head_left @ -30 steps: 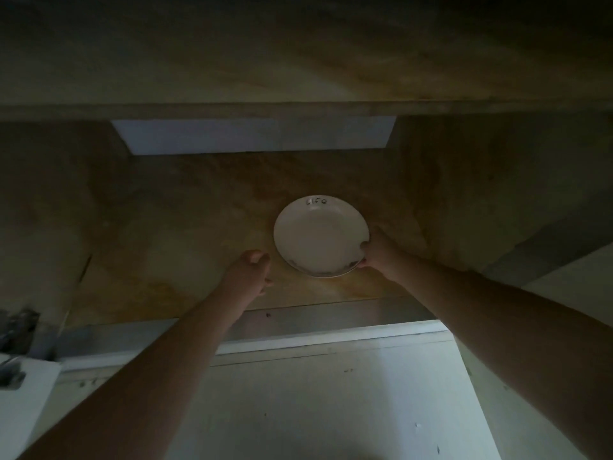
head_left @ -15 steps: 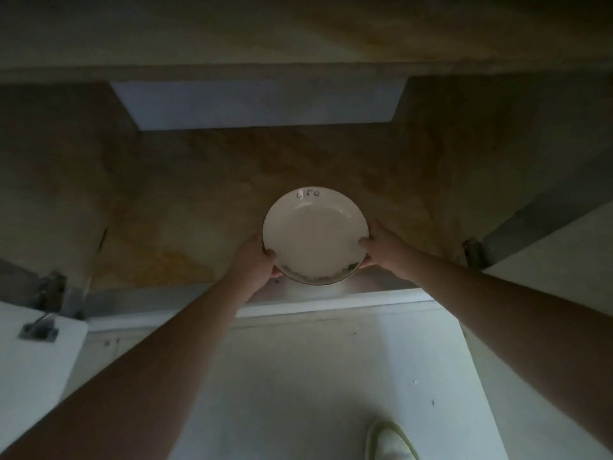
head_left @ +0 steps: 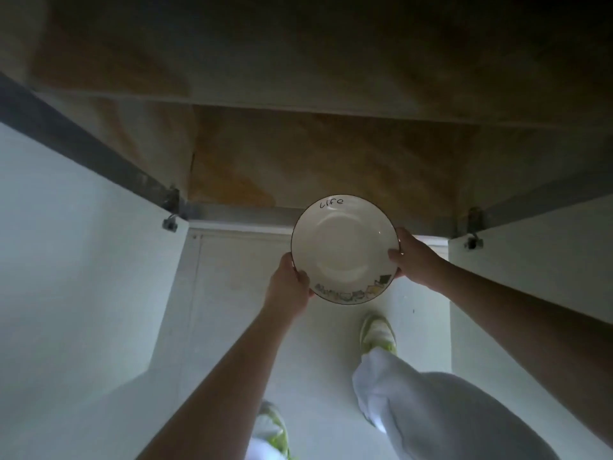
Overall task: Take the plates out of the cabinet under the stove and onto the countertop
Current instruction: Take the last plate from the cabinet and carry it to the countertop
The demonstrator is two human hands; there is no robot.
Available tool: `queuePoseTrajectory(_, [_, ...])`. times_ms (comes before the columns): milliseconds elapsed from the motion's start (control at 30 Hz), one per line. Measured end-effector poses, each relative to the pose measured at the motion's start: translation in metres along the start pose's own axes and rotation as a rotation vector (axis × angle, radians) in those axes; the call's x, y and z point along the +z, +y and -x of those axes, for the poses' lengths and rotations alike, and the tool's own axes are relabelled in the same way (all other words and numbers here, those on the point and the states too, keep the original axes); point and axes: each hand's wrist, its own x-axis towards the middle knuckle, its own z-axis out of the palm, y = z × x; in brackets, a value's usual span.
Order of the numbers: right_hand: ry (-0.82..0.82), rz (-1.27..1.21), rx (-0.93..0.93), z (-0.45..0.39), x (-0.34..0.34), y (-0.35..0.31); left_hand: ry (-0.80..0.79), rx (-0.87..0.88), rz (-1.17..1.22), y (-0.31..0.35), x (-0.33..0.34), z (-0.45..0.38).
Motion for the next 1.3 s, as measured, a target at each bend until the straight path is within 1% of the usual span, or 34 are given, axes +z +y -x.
queuePoseTrajectory(133, [0.002, 0.110, 0.038, 0.072, 0.001, -0.023, -0.003, -0.075, -0.024, 0.012, -0.026, 0.064])
queuePoseTrajectory(233, [-0.001, 0.215, 0.058, 0.126, 0.006, -0.039, 0.002, -0.098, -0.054, 0.020, -0.048, 0.112])
queuePoseTrajectory(367, [0.005, 0.237, 0.061, 0.202, 0.011, -0.068, -0.029, -0.169, -0.029, 0.036, -0.088, 0.178])
queuePoseTrajectory(533, [0.075, 0.237, 0.078, 0.307, 0.009, -0.108, -0.081, -0.122, -0.046, 0.068, -0.142, 0.260])
queuePoseTrajectory(700, [0.160, 0.155, 0.029, 0.415, -0.009, -0.157, -0.084, -0.044, 0.071, 0.111, -0.185, 0.353])
queuePoseTrajectory(833, [0.226, 0.171, -0.055, 0.498, -0.030, -0.187, -0.145, -0.001, 0.298, 0.140, -0.214, 0.430])
queuePoseTrajectory(900, [0.217, 0.148, -0.105, 0.531, -0.040, -0.200, -0.146, 0.020, 0.388, 0.154, -0.228, 0.463])
queuePoseTrajectory(1033, [0.168, 0.035, -0.229, 0.588, -0.064, -0.224, -0.076, 0.140, 0.368, 0.193, -0.251, 0.517])
queuePoseTrajectory(1133, [0.166, -0.096, -0.306, 0.623, -0.081, -0.234, 0.003, 0.235, 0.330, 0.222, -0.260, 0.553])
queuePoseTrajectory(1200, [0.165, -0.129, -0.341, 0.645, -0.096, -0.233, 0.068, 0.260, 0.289, 0.241, -0.253, 0.576])
queuePoseTrajectory(1300, [0.181, -0.132, -0.385, 0.674, -0.126, -0.224, 0.183, 0.310, 0.282, 0.270, -0.226, 0.607])
